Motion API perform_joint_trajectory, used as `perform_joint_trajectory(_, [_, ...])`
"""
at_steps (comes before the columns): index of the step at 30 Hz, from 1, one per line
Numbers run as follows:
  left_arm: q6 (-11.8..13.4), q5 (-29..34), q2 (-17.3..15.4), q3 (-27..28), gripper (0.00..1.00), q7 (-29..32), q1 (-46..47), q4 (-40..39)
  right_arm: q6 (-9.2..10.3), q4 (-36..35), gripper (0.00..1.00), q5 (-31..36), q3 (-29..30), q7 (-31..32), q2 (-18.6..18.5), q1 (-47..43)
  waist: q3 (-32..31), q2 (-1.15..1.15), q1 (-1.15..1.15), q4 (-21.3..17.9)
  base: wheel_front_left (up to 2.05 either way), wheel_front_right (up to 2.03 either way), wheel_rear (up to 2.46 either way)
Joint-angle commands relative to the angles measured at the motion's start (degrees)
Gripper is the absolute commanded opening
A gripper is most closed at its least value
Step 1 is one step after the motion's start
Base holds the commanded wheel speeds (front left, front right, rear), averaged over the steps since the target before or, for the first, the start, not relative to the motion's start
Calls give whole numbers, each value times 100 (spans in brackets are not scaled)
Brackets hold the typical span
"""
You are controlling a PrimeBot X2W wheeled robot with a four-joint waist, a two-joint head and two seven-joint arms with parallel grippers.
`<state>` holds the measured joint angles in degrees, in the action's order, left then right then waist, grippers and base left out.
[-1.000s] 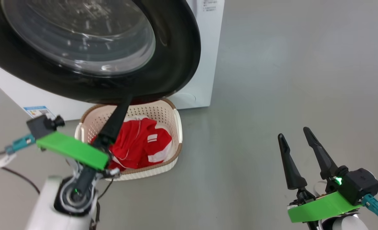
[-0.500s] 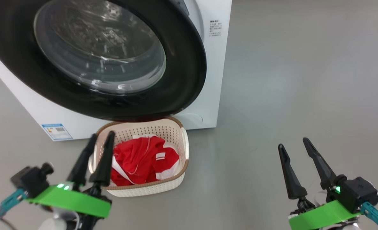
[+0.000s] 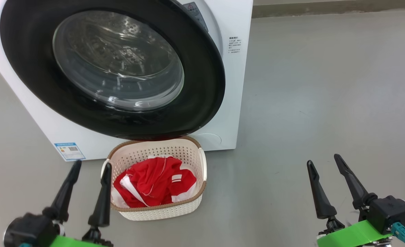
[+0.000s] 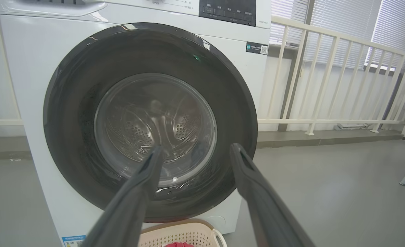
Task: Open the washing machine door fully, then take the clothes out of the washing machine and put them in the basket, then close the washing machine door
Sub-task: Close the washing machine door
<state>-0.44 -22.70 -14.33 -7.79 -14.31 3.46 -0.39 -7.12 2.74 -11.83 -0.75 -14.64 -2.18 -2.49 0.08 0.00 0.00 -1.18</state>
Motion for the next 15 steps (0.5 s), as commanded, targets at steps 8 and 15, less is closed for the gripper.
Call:
perform_joint_trajectory(8, [31, 521, 175, 568, 100, -68, -379, -318, -36, -196, 100, 185, -37, -36, -70, -103, -4, 0, 0, 46, 0, 0, 0])
perform_joint_trajectory(15, [115, 725, 401, 837, 100, -68, -629, -458, -36, -269, 100, 201, 52, -36, -70, -203, -13, 0, 0, 34, 0, 0, 0])
